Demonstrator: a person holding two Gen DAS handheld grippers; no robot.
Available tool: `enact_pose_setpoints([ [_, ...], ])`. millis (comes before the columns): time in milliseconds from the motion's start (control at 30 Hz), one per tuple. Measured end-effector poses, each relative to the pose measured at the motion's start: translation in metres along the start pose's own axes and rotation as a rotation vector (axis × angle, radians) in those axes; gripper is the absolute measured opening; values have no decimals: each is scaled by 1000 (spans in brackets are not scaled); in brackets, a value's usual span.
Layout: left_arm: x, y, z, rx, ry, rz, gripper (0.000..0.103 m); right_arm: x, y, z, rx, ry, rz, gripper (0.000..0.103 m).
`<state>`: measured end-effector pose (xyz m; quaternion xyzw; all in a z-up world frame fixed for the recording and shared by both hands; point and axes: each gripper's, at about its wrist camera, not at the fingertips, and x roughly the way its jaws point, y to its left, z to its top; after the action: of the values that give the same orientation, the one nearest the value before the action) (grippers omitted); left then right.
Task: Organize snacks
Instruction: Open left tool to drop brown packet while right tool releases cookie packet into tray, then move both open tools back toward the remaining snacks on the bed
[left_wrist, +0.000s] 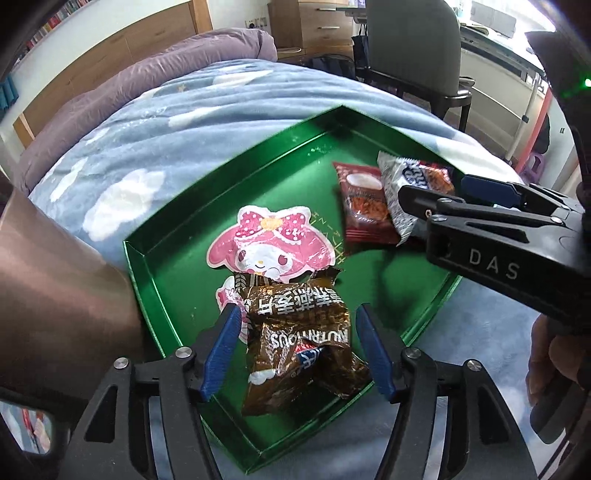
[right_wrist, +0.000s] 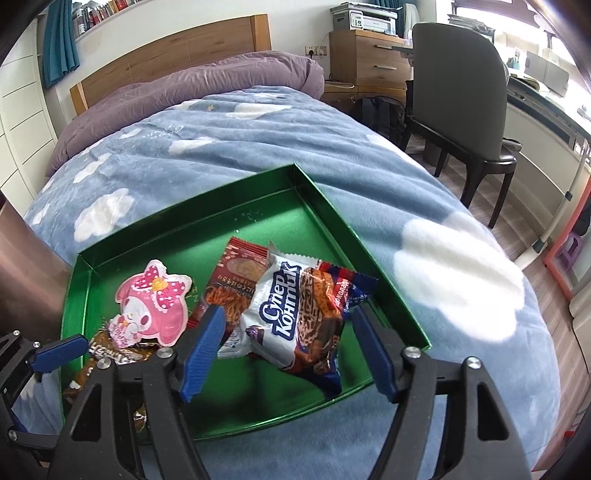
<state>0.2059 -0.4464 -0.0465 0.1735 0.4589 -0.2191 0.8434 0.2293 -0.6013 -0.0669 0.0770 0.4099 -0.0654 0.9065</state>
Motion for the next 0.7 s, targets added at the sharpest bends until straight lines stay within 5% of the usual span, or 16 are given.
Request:
enact_pose_setpoints([
  [367, -45, -4, -13, -13, -45, -40, 59, -59, -6, 1, 39, -74, -23, 91],
  [700, -113, 13, -64, -19, -96, -54, 59, -124, 18, -31, 46, -113, -21, 91],
])
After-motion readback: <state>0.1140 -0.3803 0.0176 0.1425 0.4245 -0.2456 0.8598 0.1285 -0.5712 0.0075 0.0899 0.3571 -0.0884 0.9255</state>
